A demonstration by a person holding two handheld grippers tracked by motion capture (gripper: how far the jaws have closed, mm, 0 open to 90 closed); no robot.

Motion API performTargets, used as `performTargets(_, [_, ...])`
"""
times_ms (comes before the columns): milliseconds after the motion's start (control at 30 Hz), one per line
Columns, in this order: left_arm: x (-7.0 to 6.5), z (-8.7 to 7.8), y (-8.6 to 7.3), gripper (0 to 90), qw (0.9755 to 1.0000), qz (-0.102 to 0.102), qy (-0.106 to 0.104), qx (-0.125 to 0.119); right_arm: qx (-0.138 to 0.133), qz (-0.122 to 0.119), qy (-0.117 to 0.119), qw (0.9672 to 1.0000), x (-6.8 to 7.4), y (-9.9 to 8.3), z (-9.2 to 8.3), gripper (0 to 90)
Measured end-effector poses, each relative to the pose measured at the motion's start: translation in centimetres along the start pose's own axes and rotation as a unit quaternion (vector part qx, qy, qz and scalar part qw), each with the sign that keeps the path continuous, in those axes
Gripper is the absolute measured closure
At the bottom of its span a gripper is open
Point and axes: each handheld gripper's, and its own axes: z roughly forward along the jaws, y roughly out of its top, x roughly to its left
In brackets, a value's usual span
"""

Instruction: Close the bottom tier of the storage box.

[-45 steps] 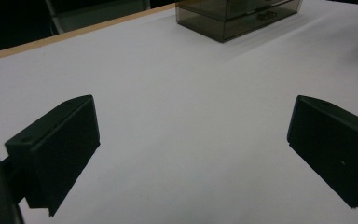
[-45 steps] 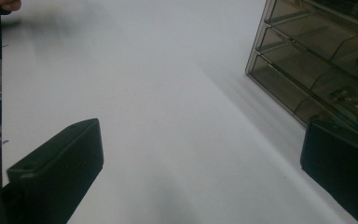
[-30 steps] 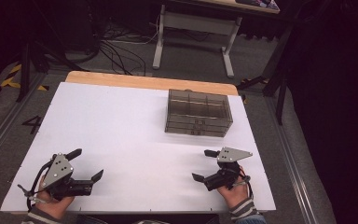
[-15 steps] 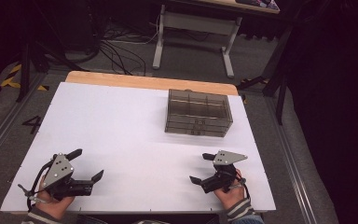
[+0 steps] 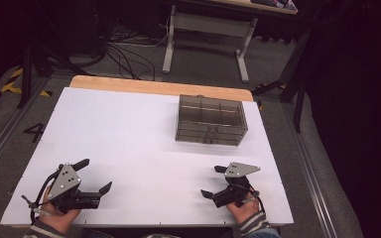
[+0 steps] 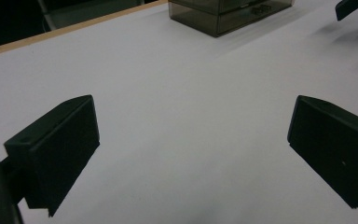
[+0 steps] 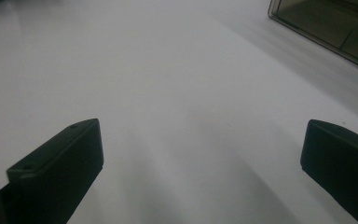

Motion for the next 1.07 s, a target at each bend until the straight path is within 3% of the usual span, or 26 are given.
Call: performTargets(1067, [0.22, 0.15, -0.02, 2.6, 0.9999, -0.008, 0.003, -0.009, -0.013, 0.004, -0.011, 0.9999, -0.32, 0.11, -0.16, 0.0])
